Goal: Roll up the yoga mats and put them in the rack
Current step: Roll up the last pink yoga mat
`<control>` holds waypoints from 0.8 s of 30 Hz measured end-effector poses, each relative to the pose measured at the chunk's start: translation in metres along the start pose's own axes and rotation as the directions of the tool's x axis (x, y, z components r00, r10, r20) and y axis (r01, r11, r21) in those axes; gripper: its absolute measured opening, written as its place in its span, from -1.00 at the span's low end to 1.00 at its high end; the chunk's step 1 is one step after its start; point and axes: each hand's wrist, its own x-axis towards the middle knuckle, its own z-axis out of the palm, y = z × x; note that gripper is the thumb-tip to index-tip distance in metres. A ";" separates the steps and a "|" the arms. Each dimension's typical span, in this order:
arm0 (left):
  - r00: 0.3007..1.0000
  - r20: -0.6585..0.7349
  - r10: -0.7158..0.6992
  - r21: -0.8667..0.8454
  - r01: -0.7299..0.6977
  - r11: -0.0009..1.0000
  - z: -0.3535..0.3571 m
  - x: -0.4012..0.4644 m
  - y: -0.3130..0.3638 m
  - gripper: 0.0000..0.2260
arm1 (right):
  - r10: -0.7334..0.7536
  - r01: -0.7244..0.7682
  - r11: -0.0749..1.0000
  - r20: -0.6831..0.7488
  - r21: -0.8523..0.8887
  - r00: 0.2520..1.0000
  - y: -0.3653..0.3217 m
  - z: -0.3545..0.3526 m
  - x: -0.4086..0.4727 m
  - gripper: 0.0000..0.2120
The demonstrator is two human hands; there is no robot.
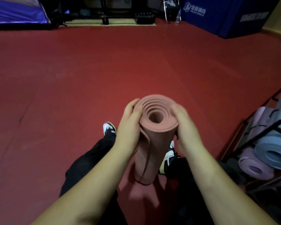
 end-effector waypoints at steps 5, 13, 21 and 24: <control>0.972 0.075 -0.222 -0.167 0.232 0.958 -0.004 0.003 -0.031 -0.66 | 0.120 -0.119 0.992 0.018 -0.040 0.993 0.034 0.001 0.012 -0.37; 0.981 0.078 -0.177 -0.079 0.183 0.980 -0.002 0.031 -0.028 -0.54 | 0.138 -0.137 0.990 -0.051 0.022 0.989 0.030 -0.002 0.036 -0.57; 0.945 0.147 -0.291 -0.113 0.308 0.945 0.000 0.058 -0.048 -0.51 | 0.300 -0.309 0.947 -0.110 -0.084 0.948 0.048 -0.016 0.067 -0.57; 0.944 0.172 -0.283 -0.003 0.288 0.958 0.012 0.060 -0.052 -0.45 | 0.296 -0.309 0.949 -0.157 -0.065 0.942 0.052 -0.016 0.065 -0.49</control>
